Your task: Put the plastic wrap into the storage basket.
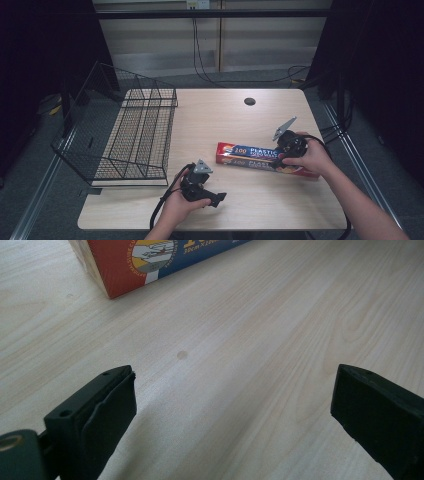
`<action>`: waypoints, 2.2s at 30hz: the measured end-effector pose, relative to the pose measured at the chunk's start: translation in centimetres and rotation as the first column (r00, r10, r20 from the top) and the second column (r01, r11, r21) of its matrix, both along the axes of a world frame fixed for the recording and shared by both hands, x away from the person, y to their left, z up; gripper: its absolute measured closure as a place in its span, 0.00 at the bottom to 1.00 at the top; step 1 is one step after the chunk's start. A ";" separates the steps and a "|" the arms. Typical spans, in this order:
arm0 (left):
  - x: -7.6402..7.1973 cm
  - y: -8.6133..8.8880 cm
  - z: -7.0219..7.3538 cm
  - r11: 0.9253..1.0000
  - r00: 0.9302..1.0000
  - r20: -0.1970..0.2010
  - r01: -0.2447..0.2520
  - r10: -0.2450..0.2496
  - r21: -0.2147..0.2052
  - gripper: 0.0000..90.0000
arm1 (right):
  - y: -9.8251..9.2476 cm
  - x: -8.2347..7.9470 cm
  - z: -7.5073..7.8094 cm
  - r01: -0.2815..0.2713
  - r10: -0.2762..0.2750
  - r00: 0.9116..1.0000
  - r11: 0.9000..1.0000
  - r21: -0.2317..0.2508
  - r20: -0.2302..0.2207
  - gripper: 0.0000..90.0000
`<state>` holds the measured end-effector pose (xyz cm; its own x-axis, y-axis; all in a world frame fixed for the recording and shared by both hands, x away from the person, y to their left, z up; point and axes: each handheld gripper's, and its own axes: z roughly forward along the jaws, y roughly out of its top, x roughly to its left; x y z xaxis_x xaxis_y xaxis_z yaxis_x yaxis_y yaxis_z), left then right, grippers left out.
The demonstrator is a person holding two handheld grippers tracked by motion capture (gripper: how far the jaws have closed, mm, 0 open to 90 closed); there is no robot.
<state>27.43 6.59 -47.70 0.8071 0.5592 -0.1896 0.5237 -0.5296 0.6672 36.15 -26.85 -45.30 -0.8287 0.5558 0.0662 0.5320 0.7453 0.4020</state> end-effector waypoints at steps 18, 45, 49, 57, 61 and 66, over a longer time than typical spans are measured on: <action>0.0 0.0 0.2 1.000 1.000 0.007 -0.005 0.005 -0.012 0.05 | 0.1 -1.3 0.3 -0.029 0.029 0.999 1.000 -0.005 -0.021 0.51; 2.9 0.0 8.1 0.993 0.996 0.000 0.090 -0.090 -0.075 0.02 | -0.1 -3.6 4.2 -0.126 0.125 0.991 0.991 0.034 0.052 0.52; 4.0 0.2 8.8 0.994 0.997 -0.018 0.077 -0.079 -0.072 0.02 | 0.0 -3.7 4.5 -0.146 0.144 0.988 0.988 0.043 0.054 0.52; 5.0 -0.7 9.7 0.992 0.992 -0.017 0.123 -0.124 -0.026 0.02 | 0.4 -3.9 4.9 -0.181 0.178 0.982 0.982 0.053 0.061 0.52; 5.7 -1.8 10.3 0.987 0.987 0.016 0.157 -0.158 0.033 0.03 | 0.9 -4.1 5.3 -0.201 0.198 0.978 0.978 0.046 0.068 0.52; 6.4 -2.9 10.8 0.972 0.976 0.032 0.213 -0.217 0.102 0.04 | 1.1 -4.1 5.5 -0.224 0.220 0.972 0.973 0.050 0.085 0.52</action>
<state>33.81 3.66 -36.89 0.9166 0.3856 -0.1056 0.3625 -0.6902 0.6263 32.00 -25.71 -39.77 -0.9348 0.3544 0.0235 0.3211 0.8149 0.4826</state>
